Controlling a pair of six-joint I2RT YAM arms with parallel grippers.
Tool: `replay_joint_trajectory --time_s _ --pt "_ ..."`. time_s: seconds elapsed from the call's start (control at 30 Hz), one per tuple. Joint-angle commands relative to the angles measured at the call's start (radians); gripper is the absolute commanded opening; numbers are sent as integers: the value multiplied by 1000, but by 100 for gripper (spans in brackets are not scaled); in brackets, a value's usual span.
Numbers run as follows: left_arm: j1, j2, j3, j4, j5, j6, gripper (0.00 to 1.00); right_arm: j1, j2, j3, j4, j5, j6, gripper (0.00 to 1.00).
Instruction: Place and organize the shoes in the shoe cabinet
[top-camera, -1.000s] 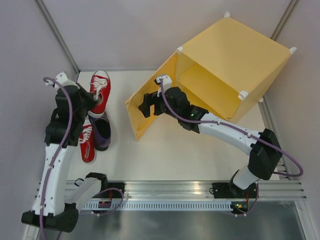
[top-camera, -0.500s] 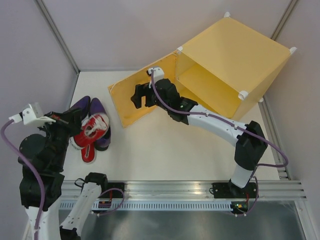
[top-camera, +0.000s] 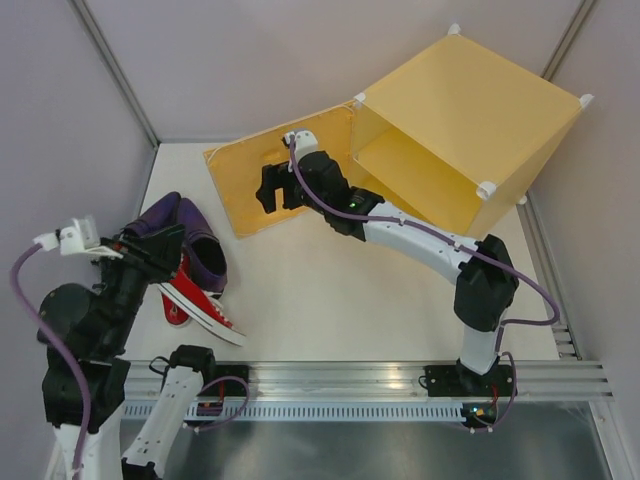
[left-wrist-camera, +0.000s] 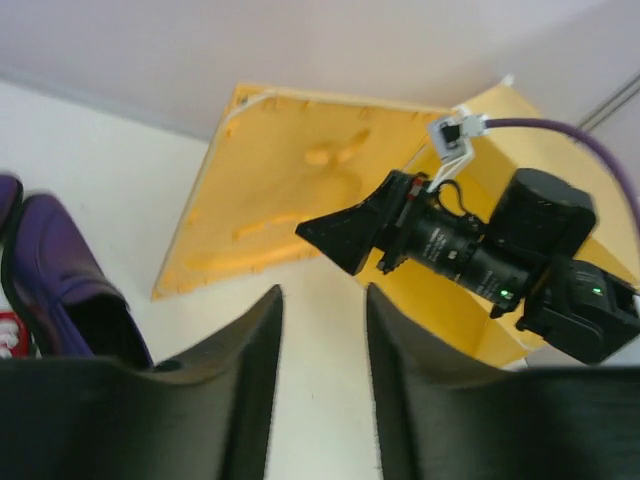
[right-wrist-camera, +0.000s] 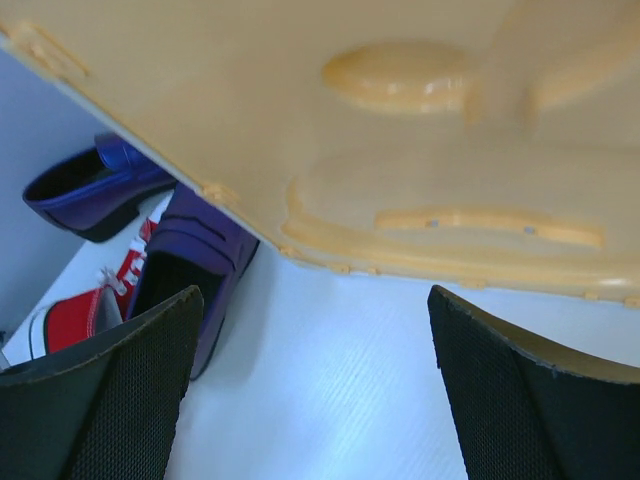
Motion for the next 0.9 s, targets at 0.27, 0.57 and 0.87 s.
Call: replay_joint_trajectory --time_s 0.27,0.57,0.87 --pt "1 127 -248 -190 -129 -32 88 39 -267 -291 -97 -145 -9 97" --pt "1 194 -288 -198 -265 -52 100 292 -131 -379 34 -216 -17 97" --pt "38 277 -286 -160 -381 -24 100 462 78 -298 224 -198 -46 95"
